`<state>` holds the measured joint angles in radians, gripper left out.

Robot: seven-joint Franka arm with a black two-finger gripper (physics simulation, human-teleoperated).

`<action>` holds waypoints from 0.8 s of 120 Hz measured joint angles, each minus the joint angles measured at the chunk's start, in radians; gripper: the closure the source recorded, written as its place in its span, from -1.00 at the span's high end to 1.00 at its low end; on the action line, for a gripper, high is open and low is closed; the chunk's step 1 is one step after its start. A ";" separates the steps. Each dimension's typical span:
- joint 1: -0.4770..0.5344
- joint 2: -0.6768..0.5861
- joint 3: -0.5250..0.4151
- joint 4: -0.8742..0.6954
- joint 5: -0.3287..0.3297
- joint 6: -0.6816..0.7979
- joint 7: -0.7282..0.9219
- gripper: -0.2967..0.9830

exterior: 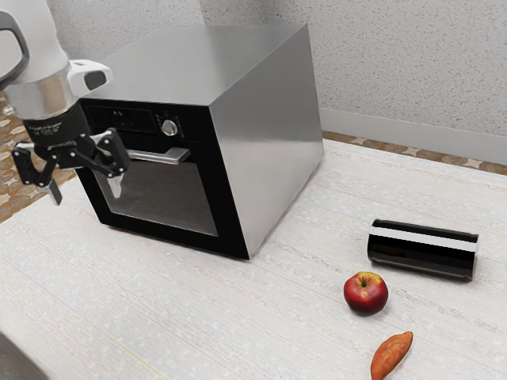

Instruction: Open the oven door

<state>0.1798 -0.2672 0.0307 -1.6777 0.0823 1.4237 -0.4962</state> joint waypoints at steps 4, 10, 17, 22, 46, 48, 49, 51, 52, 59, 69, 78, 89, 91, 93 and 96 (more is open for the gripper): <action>0.002 -0.002 0.000 -0.003 0.000 0.000 -0.012 0.54; 0.006 -0.010 0.001 -0.017 0.002 0.002 -0.029 0.54; 0.006 -0.056 0.001 -0.089 0.019 0.024 -0.047 0.54; 0.012 -0.088 0.002 -0.140 0.028 0.045 -0.058 0.54; 0.203 -0.086 0.111 -0.209 -0.115 0.437 -0.104 0.54; 0.208 -0.091 0.115 -0.211 -0.133 0.469 -0.108 0.54; 0.212 -0.091 0.116 -0.211 -0.143 0.484 -0.109 0.54; 0.223 -0.087 0.119 -0.212 -0.169 0.513 -0.112 0.54; 0.229 -0.083 0.120 -0.212 -0.184 0.528 -0.114 0.54; 0.267 -0.050 0.124 -0.213 -0.277 0.617 -0.124 0.53; 0.308 0.012 0.124 -0.208 -0.353 0.726 -0.136 0.53; 0.319 0.026 0.103 -0.206 -0.388 0.799 -0.153 0.54; 0.318 0.043 0.083 -0.205 -0.401 0.868 -0.180 0.53; 0.318 0.045 0.082 -0.206 -0.399 0.877 -0.184 0.53; 0.318 0.046 0.081 -0.208 -0.398 0.886 -0.189 0.53; 0.318 0.041 0.080 -0.212 -0.395 0.898 -0.197 0.53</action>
<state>0.4980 -0.2266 0.1111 -1.8901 -0.3124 2.3221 -0.6931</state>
